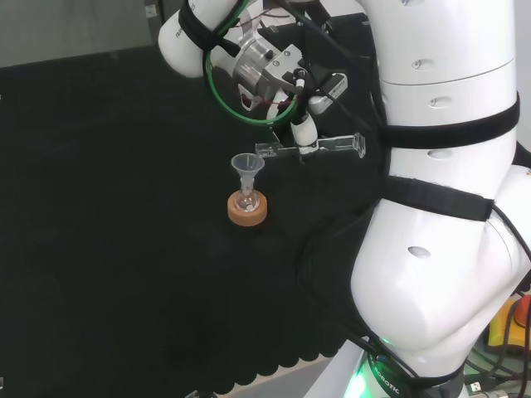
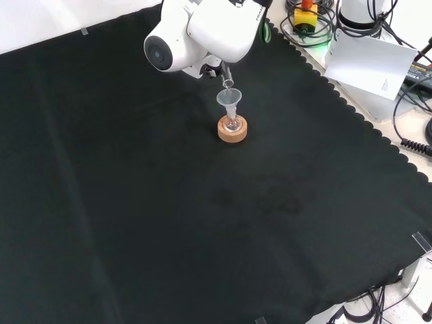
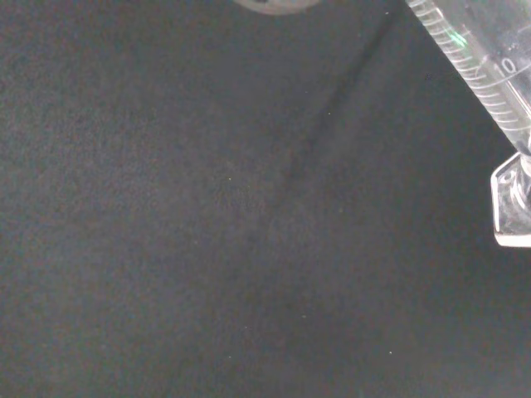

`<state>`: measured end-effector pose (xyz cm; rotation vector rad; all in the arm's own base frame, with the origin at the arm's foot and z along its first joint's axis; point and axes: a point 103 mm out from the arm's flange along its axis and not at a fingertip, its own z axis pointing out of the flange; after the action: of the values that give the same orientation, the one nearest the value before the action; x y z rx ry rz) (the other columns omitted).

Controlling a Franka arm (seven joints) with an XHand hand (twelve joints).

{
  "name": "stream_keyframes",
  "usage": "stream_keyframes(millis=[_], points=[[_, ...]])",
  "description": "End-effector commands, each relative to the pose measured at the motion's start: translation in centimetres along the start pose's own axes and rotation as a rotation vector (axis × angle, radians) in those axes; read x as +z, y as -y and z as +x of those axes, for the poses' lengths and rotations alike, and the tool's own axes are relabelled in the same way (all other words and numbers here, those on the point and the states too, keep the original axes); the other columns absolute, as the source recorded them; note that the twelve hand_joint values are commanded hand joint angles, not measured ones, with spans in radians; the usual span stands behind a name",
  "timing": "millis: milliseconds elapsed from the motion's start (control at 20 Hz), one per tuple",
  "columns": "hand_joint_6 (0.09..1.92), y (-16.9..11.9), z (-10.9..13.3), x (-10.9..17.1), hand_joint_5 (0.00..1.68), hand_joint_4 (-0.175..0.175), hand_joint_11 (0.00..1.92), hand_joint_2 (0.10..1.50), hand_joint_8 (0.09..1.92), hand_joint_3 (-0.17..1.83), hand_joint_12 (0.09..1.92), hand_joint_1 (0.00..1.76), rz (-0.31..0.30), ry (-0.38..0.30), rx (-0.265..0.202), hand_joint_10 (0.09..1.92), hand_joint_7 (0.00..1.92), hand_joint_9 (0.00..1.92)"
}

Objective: Pour the water from the graduated cylinder into the round-bottom flask.

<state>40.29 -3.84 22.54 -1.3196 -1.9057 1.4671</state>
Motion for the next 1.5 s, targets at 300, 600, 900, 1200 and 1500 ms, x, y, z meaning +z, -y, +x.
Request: stream_keyframes(millis=[300,600,900,1200,1500], points=[[0.92,0.31,0.24,-0.42,1.03,-0.175,1.33,1.09,0.91,0.0,0.69,1.27,-0.002,0.025,0.028,0.09,1.06,1.49],[0.92,0.52,0.25,-0.76,1.03,-0.175,1.33,1.09,0.91,0.0,0.69,1.27,0.007,0.033,0.04,0.09,1.06,1.49],[0.93,0.48,0.31,-0.95,1.03,-0.175,1.33,1.09,0.91,0.0,0.69,1.27,0.013,0.04,0.046,0.09,1.05,1.5],[0.93,0.55,0.25,-0.94,1.03,-0.175,1.34,1.09,0.91,0.0,0.69,1.27,0.018,0.042,0.047,0.09,1.05,1.5],[0.93,0.15,0.66,-0.67,1.03,-0.175,1.33,1.09,0.91,0.0,0.69,1.27,-0.044,0.015,0.014,0.09,1.05,1.5]])
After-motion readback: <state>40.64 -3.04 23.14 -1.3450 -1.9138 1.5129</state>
